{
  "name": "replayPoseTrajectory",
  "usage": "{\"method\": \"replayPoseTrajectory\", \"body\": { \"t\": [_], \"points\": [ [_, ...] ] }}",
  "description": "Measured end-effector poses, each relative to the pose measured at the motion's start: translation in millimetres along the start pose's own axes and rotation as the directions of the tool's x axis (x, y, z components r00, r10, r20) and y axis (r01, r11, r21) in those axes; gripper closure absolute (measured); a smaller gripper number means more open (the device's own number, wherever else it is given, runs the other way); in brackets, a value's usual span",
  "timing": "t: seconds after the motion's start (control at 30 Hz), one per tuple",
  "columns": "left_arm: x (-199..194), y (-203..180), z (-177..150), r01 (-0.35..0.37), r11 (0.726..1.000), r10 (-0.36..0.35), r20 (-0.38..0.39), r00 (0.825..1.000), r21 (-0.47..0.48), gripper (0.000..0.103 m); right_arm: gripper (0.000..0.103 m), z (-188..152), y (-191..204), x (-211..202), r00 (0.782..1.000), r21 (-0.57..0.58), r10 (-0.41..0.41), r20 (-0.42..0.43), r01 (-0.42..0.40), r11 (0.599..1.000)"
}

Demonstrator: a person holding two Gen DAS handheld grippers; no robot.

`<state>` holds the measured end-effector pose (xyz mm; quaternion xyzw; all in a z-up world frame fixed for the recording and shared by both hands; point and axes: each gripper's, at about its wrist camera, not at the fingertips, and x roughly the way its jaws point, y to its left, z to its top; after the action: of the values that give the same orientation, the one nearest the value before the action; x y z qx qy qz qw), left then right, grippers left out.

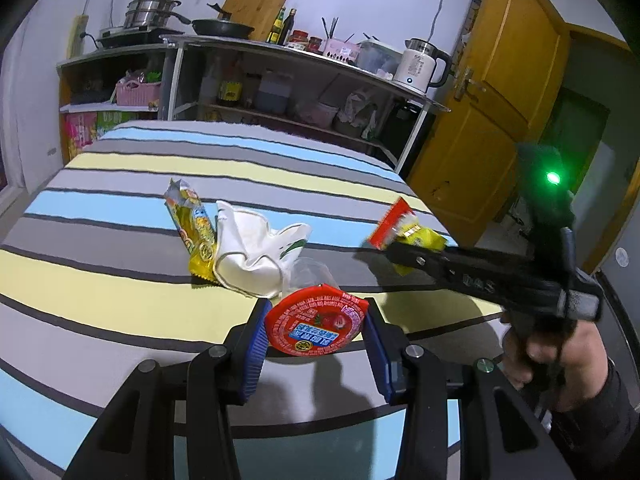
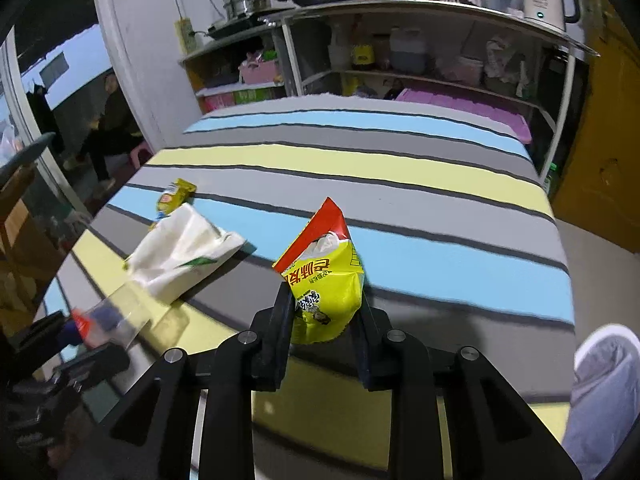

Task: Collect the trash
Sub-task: 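Lift the red container with the left gripper while the right gripper lifts the packet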

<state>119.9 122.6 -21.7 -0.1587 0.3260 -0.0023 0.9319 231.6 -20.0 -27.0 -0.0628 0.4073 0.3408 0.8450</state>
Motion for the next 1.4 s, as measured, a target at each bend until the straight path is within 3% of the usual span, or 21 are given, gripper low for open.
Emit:
{"method": "replayPoseTrajectory", "body": {
  "t": [0.57, 1.0, 1.4],
  "points": [
    [-35, -70, -1, 0.016, 0.994, -0.021, 0.047, 0.999, 0.111, 0.058, 0.075, -43, -7, -102, 0.992, 0.052, -0.017, 0.125, 0.011, 0.999],
    [-51, -121, 2, 0.045, 0.980, -0.060, 0.073, 0.995, 0.192, 0.058, 0.075, -68, -25, -150, 0.979, 0.094, -0.062, 0.192, 0.045, 0.995],
    [-40, -164, 0, 0.093, 0.963, -0.110, 0.053, 0.993, 0.252, 0.058, 0.075, -86, -53, -179, 0.967, 0.152, -0.127, 0.221, 0.094, 0.984]
  ]
}}
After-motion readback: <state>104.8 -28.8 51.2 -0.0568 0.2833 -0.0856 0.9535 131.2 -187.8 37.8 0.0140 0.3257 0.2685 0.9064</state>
